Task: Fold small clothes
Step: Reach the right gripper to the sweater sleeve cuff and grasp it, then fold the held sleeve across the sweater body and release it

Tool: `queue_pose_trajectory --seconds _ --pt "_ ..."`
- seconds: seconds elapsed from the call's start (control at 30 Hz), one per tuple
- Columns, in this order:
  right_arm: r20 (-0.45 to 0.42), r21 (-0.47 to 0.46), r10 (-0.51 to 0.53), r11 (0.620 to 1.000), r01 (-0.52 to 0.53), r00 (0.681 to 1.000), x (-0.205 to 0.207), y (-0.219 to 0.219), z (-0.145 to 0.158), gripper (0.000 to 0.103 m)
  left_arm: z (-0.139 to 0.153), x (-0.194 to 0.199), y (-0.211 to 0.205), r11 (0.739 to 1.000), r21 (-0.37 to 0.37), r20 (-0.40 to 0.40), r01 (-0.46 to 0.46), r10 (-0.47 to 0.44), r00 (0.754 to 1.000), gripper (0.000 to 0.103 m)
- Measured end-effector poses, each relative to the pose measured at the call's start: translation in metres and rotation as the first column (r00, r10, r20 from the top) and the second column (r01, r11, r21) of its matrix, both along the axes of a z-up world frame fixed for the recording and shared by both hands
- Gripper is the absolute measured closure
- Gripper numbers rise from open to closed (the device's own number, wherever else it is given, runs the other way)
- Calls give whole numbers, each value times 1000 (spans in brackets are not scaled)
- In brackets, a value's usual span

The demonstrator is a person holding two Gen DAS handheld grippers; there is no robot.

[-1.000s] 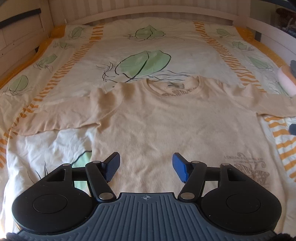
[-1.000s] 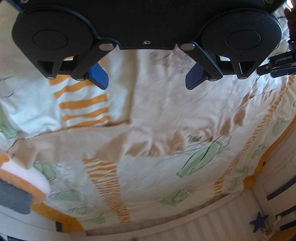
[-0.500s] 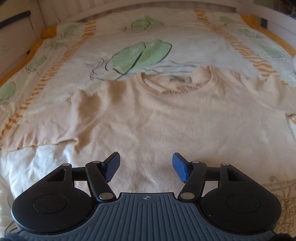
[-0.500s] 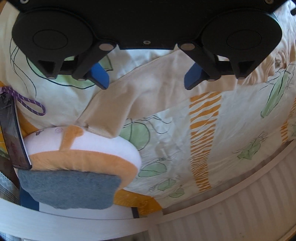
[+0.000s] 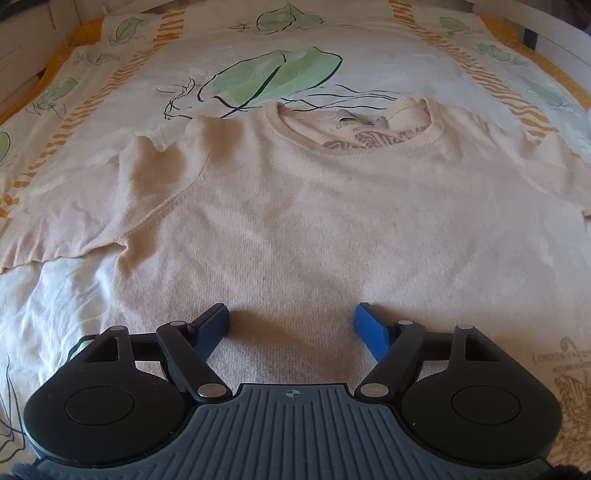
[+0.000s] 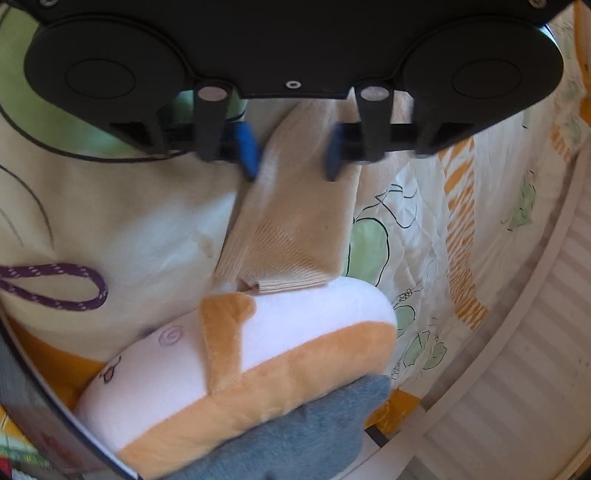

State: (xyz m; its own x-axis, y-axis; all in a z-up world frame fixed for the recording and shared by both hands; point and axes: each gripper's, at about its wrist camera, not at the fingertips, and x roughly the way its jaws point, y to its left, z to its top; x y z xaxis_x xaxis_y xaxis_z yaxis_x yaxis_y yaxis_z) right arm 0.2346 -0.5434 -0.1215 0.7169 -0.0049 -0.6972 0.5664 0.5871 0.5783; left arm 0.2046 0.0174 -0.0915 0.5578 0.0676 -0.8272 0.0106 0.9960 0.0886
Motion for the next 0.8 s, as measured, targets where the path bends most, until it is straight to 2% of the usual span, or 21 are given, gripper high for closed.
queue_pose_trajectory --seconds 0.07,0.17,0.23,0.3,0.43,0.53,0.67,0.8 --pt "2 -56 5 998 -5 1000 3 7 13 91 1 1 2 1000 -10 2 7 -7 1000 28" --pt "44 -194 91 978 -81 995 9 35 52 91 4 1 4 1000 -30 14 8 -8 1000 30" --pt "92 -275 184 949 -153 979 15 65 85 91 7 1 6 999 -45 22 9 -8 1000 31" --pt "139 -328 286 916 -229 948 21 99 114 91 9 0 8 998 -55 26 10 -9 1000 31" --pt "233 -372 488 844 -386 842 34 183 153 91 18 -4 17 996 -85 47 3 1 999 31" --pt "267 -374 625 769 -519 733 40 253 158 91 25 -9 27 995 -102 66 -2 9 998 31" --pt "222 -359 766 640 -679 604 49 344 128 91 30 -14 42 994 -106 84 -13 22 996 31" --pt "131 -300 847 530 -793 516 51 409 74 91 31 -16 57 992 -119 84 -34 44 995 31"
